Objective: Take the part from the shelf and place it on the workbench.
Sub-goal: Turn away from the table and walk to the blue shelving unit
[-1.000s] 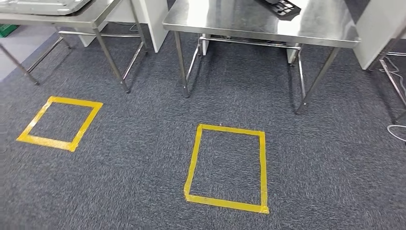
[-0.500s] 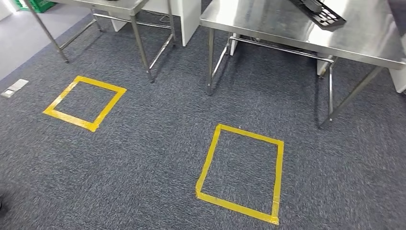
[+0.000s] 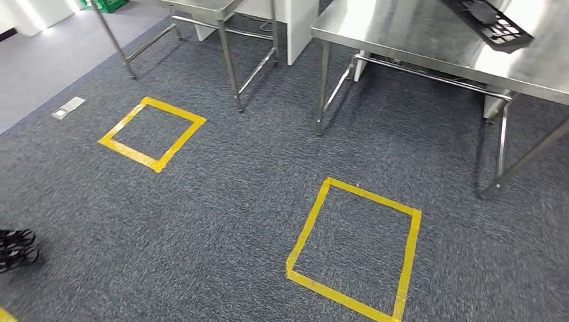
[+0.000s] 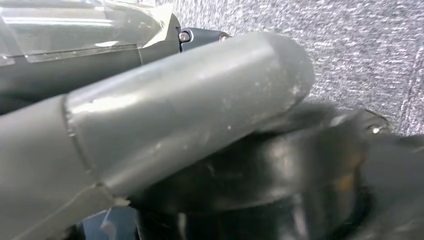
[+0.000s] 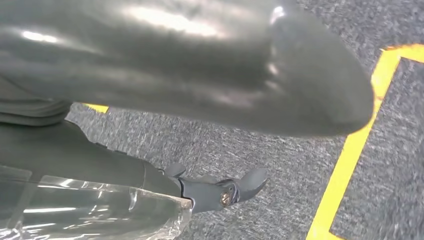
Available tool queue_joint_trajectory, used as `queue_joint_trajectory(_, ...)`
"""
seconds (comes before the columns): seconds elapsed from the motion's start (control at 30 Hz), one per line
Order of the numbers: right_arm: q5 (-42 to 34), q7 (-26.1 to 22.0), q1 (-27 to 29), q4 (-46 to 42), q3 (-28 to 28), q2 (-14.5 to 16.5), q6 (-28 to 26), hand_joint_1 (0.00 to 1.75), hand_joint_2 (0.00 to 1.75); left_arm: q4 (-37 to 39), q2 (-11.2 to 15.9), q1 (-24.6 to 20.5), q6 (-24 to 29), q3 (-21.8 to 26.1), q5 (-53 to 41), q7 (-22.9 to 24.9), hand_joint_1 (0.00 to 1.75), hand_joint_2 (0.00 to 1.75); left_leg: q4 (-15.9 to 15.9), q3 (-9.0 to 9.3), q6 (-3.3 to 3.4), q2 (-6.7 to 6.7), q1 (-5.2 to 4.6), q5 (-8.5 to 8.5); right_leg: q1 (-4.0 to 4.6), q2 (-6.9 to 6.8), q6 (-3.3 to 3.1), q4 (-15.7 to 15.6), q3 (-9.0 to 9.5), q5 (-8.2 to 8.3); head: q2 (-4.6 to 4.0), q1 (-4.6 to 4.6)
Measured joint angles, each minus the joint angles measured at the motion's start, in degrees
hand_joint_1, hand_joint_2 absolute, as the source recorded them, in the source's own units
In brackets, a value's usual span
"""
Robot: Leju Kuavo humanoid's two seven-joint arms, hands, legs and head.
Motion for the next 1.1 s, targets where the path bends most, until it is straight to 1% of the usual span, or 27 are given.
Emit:
queue_joint_trajectory(0.03,-0.01,0.01,0.03,0.0,0.0,0.0,0.0,0.0,0.0,0.0,0.0,0.02,0.0,0.0,0.0,0.0,0.0,0.0,1.64,-0.88,-0.11,0.19,0.13,-0.14,0.05,-0.76,-0.07,0.0,0.01,-0.07,0.0,-0.02)
queue_joint_trajectory(0.07,-0.01,0.01,0.0,0.0,0.0,0.0,0.01,0.0,0.0,0.0,0.01,0.04,0.0,0.0,0.0,0.02,0.0,0.0,0.94,-0.57,-0.14,0.44,0.23,0.86,0.05,-1.42,-0.1,0.0,0.06,-0.17,0.0,-0.02)
queue_joint_trajectory(0.1,-0.01,0.01,-0.06,0.01,0.0,0.02,0.01,0.0,0.0,0.0,0.02,0.06,0.0,0.0,0.0,0.03,0.0,0.0,-2.05,0.97,-0.08,0.93,0.29,2.72,0.05,-2.02,-0.1,0.0,0.18,-0.28,0.0,-0.02)
queue_joint_trajectory(0.17,0.0,0.01,-0.18,0.01,0.0,0.08,0.03,0.0,0.0,0.0,0.05,0.02,0.0,0.0,0.0,0.07,0.0,0.0,-10.29,5.4,0.31,3.21,0.08,6.16,0.27,-3.01,0.21,0.0,0.54,-0.61,0.0,-0.02)
queue_joint_trajectory(0.2,0.0,0.01,-0.23,0.01,0.0,0.11,0.04,0.0,0.0,0.0,0.04,-0.01,0.0,0.0,0.0,0.07,0.0,0.0,-13.1,6.88,0.57,4.09,-0.12,6.99,0.45,-3.44,0.45,-0.01,0.69,-0.77,0.0,0.04)
queue_joint_trajectory(0.23,0.0,0.01,-0.26,0.01,0.0,0.13,0.05,0.0,0.0,0.0,0.03,-0.04,-0.01,0.0,0.0,0.07,0.0,0.0,-14.44,7.53,0.81,4.59,-0.36,7.15,0.63,-3.87,0.74,-0.04,0.81,-0.92,0.0,0.07)
queue_joint_trajectory(0.3,0.01,0.03,-0.36,0.0,0.01,0.15,0.18,0.0,0.0,0.0,0.01,-0.03,0.0,0.0,0.01,0.08,0.0,0.0,-14.8,7.43,1.31,3.54,-0.73,7.09,0.83,-4.87,1.33,-0.32,1.14,-1.06,0.0,0.13)
queue_joint_trajectory(0.33,0.03,0.04,-0.45,0.01,0.01,0.15,0.29,0.0,0.0,0.0,-0.03,0.02,0.01,0.0,0.03,0.09,0.0,0.0,-15.17,7.6,1.66,2.9,-0.7,7.3,0.83,-4.61,1.61,-0.15,1.17,-1.35,0.0,0.15)
queue_joint_trajectory(0.4,0.08,0.07,-0.55,0.01,0.02,0.13,0.49,0.0,0.0,0.0,-0.12,-0.02,0.03,0.0,0.07,0.13,0.0,0.0,-16.05,8.04,2.46,1.6,-0.48,7.9,0.83,-2.11,1.57,2.8,0.1,-3.25,0.0,0.34)
queue_joint_trajectory(0.43,0.1,0.1,-0.51,0.02,0.02,0.09,0.53,0.0,0.0,0.0,-0.18,-0.09,0.02,0.0,0.08,0.14,0.0,0.0,-16.27,8.15,2.72,0.94,-0.37,8.11,0.7,-0.34,1.28,6.12,-1.45,-4.91,0.0,0.52)
queue_joint_trajectory(0.47,0.1,0.13,-0.43,0.02,0.02,0.07,0.55,0.0,0.0,0.0,-0.21,-0.17,-0.01,0.0,0.07,0.16,0.0,0.0,-16.33,8.11,2.87,0.2,-0.37,8.18,0.67,0.81,1.0,10.12,-3.37,-6.62,0.0,0.63)
queue_joint_trajectory(0.5,0.1,0.17,-0.34,0.02,0.02,0.04,0.56,0.0,0.0,0.0,-0.25,-0.22,-0.05,0.0,0.06,0.22,0.0,0.0,-16.31,8.08,2.91,-0.62,-0.39,8.19,0.63,1.36,0.95,13.75,-5.27,-7.86,0.0,0.73)
queue_joint_trajectory(0.53,0.09,0.23,-0.25,0.02,0.02,0.02,0.57,0.0,0.0,0.0,-0.26,-0.22,-0.12,0.0,0.04,0.3,0.0,0.0,-16.29,8.09,2.92,-1.47,-0.41,8.19,0.62,1.6,1.17,15.95,-6.59,-8.3,0.0,0.74)
queue_joint_trajectory(0.57,0.08,0.28,-0.2,0.02,0.02,-0.02,0.57,0.0,0.0,0.0,-0.27,-0.21,-0.18,0.0,0.02,0.39,0.0,0.0,-16.24,8.14,2.92,-2.33,-0.41,8.19,0.61,1.71,1.62,15.97,-6.93,-7.68,0.0,0.74)
queue_joint_trajectory(0.6,0.06,0.33,-0.2,0.02,0.02,-0.08,0.57,0.0,0.0,0.0,-0.28,-0.21,-0.23,-0.01,0.01,0.47,0.0,0.0,-16.16,8.2,2.88,-3.18,-0.4,8.17,0.56,1.92,2.22,13.57,-6.13,-6.08,0.0,0.74)
queue_joint_trajectory(0.63,0.04,0.35,-0.22,0.02,0.02,-0.16,0.57,0.0,0.0,0.0,-0.28,-0.22,-0.28,-0.01,-0.01,0.51,0.0,0.0,-16.01,8.22,2.76,-4.01,-0.39,8.1,0.41,2.64,2.82,9.42,-4.49,-3.92,0.0,0.75)
queue_joint_trajectory(0.67,0.01,0.36,-0.25,0.02,0.02,-0.24,0.58,0.0,0.0,0.0,-0.28,-0.25,-0.33,-0.03,-0.03,0.52,0.0,0.0,-15.74,8.2,2.56,-4.74,-0.46,7.98,0.27,3.58,3.1,5.54,-2.99,-2.07,0.0,0.79)
queue_joint_trajectory(0.7,-0.04,0.37,-0.28,0.02,0.02,-0.29,0.6,0.0,0.0,0.0,-0.28,-0.27,-0.37,-0.06,-0.06,0.51,0.0,0.0,-15.47,8.11,2.32,-5.39,-0.54,7.85,0.18,4.38,3.01,2.5,-1.88,-0.69,0.0,0.85)
queue_joint_trajectory(0.73,-0.09,0.37,-0.32,0.02,0.02,-0.3,0.62,0.0,0.0,0.0,-0.27,-0.29,-0.44,-0.11,-0.12,0.49,0.0,0.0,-15.3,7.96,2.03,-5.87,-0.62,7.76,0.2,4.95,2.65,0.89,-1.28,0.0,0.0,0.86)
queue_joint_trajectory(0.8,-0.26,0.38,-0.43,0.02,0.01,-0.25,0.66,0.0,0.0,0.0,-0.22,-0.24,-0.55,-0.26,-0.27,0.38,0.0,0.0,-15.27,7.66,1.48,-6.7,-0.61,7.84,0.39,4.39,1.57,0.59,-1.06,0.33,0.0,0.87)
queue_joint_trajectory(0.83,-0.35,0.38,-0.49,0.02,0.0,-0.17,0.66,0.0,0.0,0.0,-0.16,-0.2,-0.63,-0.32,-0.37,0.34,0.0,0.0,-15.13,7.5,1.21,-6.33,-0.55,7.76,0.31,3.87,1.18,0.52,-0.89,0.48,0.0,0.82)
queue_joint_trajectory(0.9,-0.58,0.37,-0.49,0.02,-0.02,-0.02,0.66,0.0,0.0,0.0,-0.07,-0.21,-0.83,-0.39,-0.61,0.32,0.0,0.0,-12.57,6.26,0.63,-3.64,-0.52,6.08,0.06,2.76,0.4,0.34,-0.78,0.7,0.0,0.63)
queue_joint_trajectory(0.97,-0.8,0.37,-0.33,0.02,-0.02,0.02,0.66,0.0,0.0,0.0,0.01,-0.32,-1.13,-0.44,-0.83,0.41,0.0,0.0,-5.64,2.9,0.06,-0.65,-0.4,2.27,0.18,1.36,-0.22,0.3,-0.81,0.61,0.0,0.42)
queue_joint_trajectory(1.0,-0.86,0.37,-0.24,0.02,-0.03,0.02,0.65,0.0,0.0,0.0,0.04,-0.36,-1.24,-0.45,-0.89,0.46,0.0,0.0,-1.62,0.88,-0.15,-0.1,-0.26,0.54,0.29,0.54,-0.41,0.3,-0.84,0.54,0.0,0.4)
queue_joint_trajectory(1.03,-0.9,0.37,-0.2,0.02,-0.03,0.02,0.64,0.0,0.0,0.0,0.06,-0.38,-1.3,-0.46,-0.93,0.5,0.0,0.0,1.1,-0.54,-0.27,0.12,-0.13,-0.26,0.37,-0.26,-0.48,0.31,-0.86,0.49,0.0,0.39)
queue_joint_trajectory(1.07,-0.91,0.38,-0.22,0.02,-0.03,0.02,0.64,0.0,0.0,0.0,0.09,-0.38,-1.31,-0.47,-0.96,0.55,0.0,0.0,1.9,-0.98,-0.3,0.28,-0.04,0.01,0.44,-1.02,-0.54,0.31,-0.86,0.43,0.0,0.39)
queue_joint_trajectory(1.1,-0.91,0.38,-0.29,0.02,-0.03,0.04,0.63,0.0,0.0,0.0,0.14,-0.36,-1.31,-0.47,-0.96,0.61,0.0,0.0,0.17,-0.08,-0.2,0.52,0.01,1.37,0.52,-1.7,-0.59,0.31,-0.8,0.38,0.0,0.38)
